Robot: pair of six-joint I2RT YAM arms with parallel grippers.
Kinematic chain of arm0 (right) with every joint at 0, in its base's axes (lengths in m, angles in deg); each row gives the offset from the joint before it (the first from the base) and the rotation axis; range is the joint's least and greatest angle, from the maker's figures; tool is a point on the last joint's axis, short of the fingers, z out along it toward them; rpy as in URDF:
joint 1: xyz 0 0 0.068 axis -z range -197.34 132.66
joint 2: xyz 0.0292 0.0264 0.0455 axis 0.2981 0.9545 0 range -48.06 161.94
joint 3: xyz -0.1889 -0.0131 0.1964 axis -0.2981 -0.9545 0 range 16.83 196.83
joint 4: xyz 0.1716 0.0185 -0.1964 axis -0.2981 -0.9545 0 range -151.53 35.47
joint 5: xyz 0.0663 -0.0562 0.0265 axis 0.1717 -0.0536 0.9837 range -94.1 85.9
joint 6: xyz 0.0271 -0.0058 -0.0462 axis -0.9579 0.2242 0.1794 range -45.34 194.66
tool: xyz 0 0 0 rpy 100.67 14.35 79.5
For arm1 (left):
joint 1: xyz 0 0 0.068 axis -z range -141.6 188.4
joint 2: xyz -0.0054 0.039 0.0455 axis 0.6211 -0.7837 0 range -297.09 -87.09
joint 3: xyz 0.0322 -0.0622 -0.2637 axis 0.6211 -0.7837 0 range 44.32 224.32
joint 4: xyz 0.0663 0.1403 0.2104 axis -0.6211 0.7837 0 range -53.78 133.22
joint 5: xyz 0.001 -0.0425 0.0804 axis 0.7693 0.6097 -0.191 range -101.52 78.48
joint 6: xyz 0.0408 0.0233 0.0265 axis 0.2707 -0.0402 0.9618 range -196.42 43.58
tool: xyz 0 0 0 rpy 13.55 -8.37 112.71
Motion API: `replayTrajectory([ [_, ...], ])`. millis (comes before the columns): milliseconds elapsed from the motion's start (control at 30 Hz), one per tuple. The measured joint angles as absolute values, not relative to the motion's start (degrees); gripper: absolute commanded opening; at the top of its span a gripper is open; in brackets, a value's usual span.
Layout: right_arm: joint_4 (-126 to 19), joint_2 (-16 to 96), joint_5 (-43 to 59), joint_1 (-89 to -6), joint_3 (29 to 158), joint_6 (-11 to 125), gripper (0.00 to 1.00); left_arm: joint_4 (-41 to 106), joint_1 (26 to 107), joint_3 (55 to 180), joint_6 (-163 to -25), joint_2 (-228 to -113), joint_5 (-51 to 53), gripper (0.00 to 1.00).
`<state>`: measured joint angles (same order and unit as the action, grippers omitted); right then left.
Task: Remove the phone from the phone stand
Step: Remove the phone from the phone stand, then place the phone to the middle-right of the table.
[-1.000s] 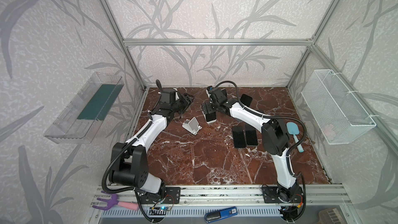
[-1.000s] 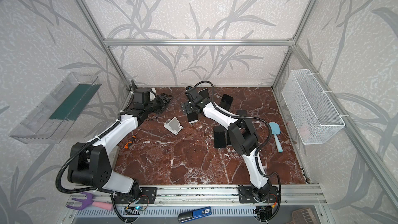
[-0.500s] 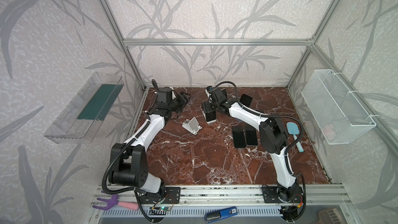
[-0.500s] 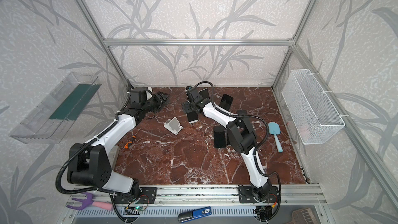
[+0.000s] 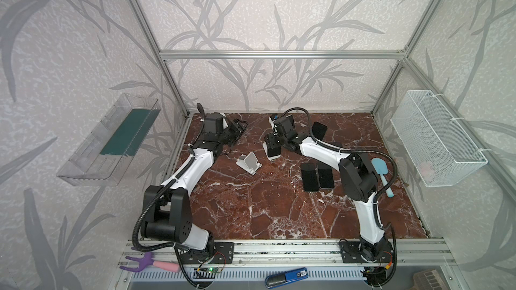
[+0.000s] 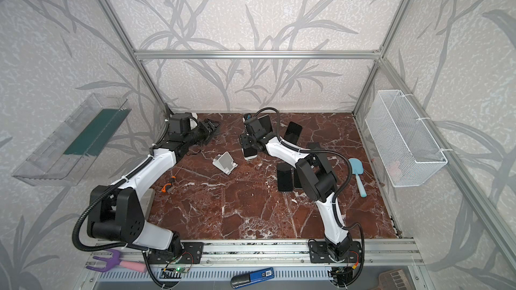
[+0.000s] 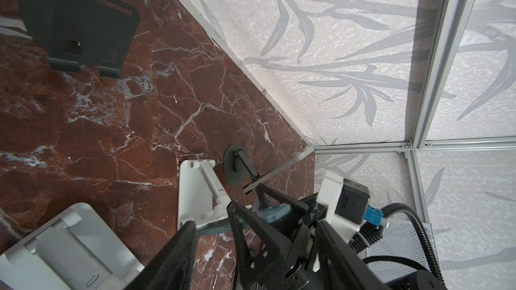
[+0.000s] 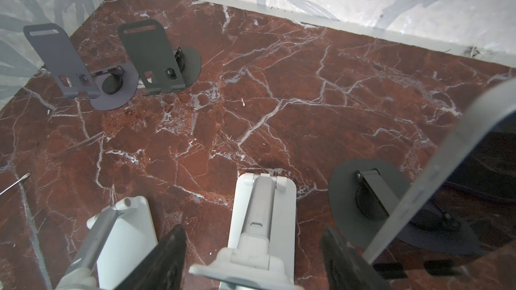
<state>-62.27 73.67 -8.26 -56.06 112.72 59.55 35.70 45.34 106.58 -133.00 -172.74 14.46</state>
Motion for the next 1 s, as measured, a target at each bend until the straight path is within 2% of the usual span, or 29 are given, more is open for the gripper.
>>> replayTrajectory([
  [467,-63.5,60.9,-9.0,-56.7,107.8,60.2,0.68,34.2,45.4,105.9,-133.0,-170.4,14.5,0.68],
  [867,-69.9,41.9,-16.5,-56.2,93.8,65.6,0.68,33.0,46.8,105.3,-133.1,-170.4,15.3,0.68],
  [1000,-73.4,33.3,-20.4,-53.3,87.7,66.8,0.68,32.8,47.2,105.3,-133.2,-170.5,15.5,0.68],
])
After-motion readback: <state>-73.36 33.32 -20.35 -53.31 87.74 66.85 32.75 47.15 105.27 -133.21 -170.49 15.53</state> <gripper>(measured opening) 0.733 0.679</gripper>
